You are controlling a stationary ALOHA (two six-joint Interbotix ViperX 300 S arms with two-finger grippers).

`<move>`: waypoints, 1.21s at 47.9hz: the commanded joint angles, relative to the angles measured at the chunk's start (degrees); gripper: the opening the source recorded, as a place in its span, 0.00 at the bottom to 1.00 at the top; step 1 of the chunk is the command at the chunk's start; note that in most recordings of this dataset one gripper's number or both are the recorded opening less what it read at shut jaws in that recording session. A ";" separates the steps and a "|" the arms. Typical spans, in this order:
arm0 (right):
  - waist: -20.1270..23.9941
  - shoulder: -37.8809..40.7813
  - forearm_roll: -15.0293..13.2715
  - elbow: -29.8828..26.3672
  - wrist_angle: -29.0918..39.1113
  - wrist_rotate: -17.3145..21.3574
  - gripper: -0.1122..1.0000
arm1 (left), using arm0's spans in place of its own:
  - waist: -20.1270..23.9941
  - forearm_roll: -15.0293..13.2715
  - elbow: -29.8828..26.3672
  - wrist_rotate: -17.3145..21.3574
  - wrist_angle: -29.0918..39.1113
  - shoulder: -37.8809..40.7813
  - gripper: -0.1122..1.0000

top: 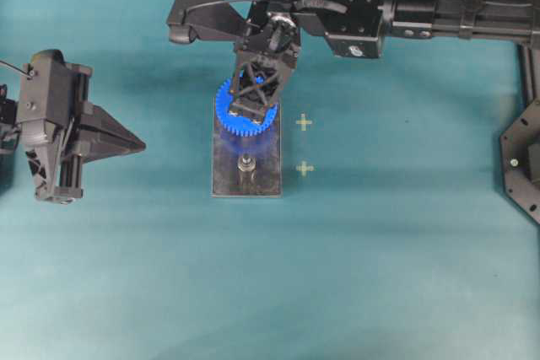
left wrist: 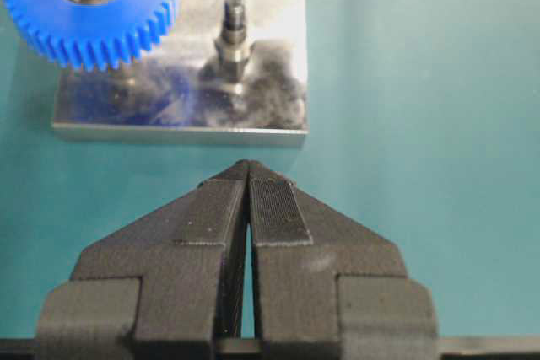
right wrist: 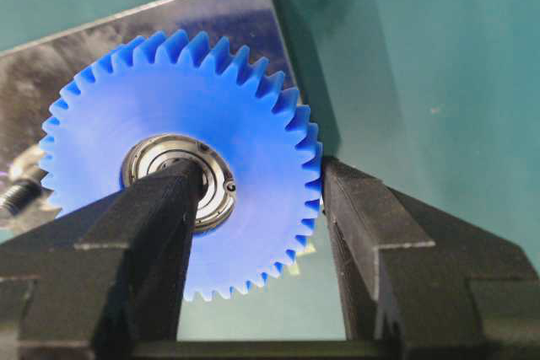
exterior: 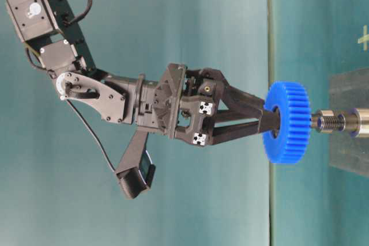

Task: Fit the large gear onto the shaft.
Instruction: 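Lower the blue gear's bearing onto the upper shaft with the right gripper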

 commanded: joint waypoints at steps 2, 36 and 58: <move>-0.62 -0.97 -0.18 -1.67 0.26 0.18 0.55 | 0.00 0.09 -0.62 -0.09 -0.26 -0.35 0.10; -0.53 -0.26 0.44 -2.11 1.41 0.00 0.55 | 0.00 0.09 0.09 -0.09 -0.26 -0.35 0.10; -0.53 -0.44 0.62 -3.16 2.02 0.35 0.71 | -0.09 0.18 0.00 -0.09 -0.26 -0.35 0.10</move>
